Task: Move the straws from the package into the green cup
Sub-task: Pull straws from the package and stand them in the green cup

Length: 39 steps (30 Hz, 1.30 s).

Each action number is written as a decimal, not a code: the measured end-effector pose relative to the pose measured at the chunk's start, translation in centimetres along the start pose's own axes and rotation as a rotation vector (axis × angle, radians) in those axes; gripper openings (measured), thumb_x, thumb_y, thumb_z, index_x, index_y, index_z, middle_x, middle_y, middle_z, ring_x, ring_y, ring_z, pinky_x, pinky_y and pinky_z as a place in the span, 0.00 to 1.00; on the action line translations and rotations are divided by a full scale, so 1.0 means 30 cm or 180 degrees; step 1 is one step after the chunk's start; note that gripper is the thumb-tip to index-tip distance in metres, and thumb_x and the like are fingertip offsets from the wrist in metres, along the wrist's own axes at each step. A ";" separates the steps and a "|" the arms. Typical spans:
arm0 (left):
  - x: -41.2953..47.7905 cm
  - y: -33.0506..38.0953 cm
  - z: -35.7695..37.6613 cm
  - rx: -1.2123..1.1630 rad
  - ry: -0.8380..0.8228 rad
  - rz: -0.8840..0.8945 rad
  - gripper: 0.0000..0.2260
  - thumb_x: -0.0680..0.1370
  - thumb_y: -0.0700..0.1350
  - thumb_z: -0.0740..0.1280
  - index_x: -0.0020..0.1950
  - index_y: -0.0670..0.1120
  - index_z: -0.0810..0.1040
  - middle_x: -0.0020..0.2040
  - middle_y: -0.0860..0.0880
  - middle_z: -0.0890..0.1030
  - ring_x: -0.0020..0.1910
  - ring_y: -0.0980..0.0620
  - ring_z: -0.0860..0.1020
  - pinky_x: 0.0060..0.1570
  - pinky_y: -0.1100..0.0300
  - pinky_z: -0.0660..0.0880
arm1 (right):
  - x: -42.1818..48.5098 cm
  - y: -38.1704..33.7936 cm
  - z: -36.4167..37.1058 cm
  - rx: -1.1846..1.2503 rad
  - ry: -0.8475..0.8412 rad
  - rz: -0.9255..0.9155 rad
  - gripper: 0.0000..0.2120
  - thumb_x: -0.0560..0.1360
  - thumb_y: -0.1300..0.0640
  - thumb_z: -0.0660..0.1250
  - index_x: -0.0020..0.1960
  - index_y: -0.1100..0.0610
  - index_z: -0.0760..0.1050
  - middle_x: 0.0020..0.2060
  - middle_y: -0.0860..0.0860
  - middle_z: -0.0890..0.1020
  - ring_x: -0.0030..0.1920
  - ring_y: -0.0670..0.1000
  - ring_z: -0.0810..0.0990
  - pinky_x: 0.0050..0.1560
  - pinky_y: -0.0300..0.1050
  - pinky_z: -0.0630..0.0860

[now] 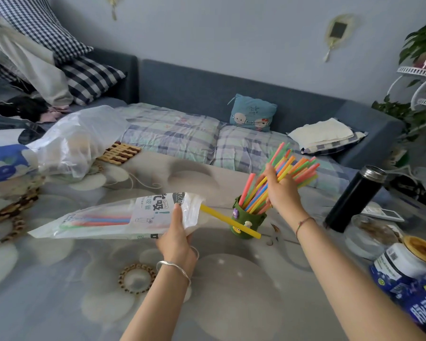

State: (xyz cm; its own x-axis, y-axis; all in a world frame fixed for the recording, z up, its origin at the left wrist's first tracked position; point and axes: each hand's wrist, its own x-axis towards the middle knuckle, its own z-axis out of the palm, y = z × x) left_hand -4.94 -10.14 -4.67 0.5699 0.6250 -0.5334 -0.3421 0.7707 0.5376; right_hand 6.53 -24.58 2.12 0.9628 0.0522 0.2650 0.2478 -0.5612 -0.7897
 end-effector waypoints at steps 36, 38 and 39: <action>-0.041 -0.025 -0.024 0.0178 -0.0165 -0.0083 0.21 0.74 0.44 0.72 0.64 0.39 0.75 0.60 0.45 0.81 0.45 0.52 0.81 0.31 0.67 0.79 | -0.281 0.098 -0.071 0.2834 0.1260 0.0300 0.08 0.77 0.56 0.64 0.38 0.52 0.73 0.23 0.44 0.77 0.24 0.41 0.73 0.26 0.34 0.70; -0.019 -0.018 -0.032 0.0192 -0.0162 -0.0048 0.21 0.74 0.44 0.73 0.65 0.39 0.75 0.60 0.45 0.81 0.47 0.51 0.82 0.40 0.64 0.80 | -0.264 0.090 -0.141 0.2579 0.1685 -0.0164 0.08 0.78 0.57 0.62 0.39 0.52 0.72 0.23 0.45 0.76 0.24 0.42 0.72 0.26 0.34 0.69; -0.013 -0.016 -0.034 0.0208 -0.0150 -0.0030 0.22 0.73 0.45 0.73 0.65 0.39 0.75 0.61 0.44 0.81 0.51 0.49 0.82 0.45 0.61 0.79 | -0.262 0.092 -0.166 0.2437 0.1790 -0.0371 0.08 0.78 0.58 0.62 0.40 0.53 0.72 0.25 0.46 0.75 0.24 0.42 0.72 0.26 0.34 0.69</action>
State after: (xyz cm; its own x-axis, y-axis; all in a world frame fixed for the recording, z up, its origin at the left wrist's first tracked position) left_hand -5.75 -10.62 -5.40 0.6080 0.6100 -0.5082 -0.2880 0.7660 0.5748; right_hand -0.90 -30.66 0.63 0.7844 -0.4427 0.4344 0.5338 0.1254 -0.8362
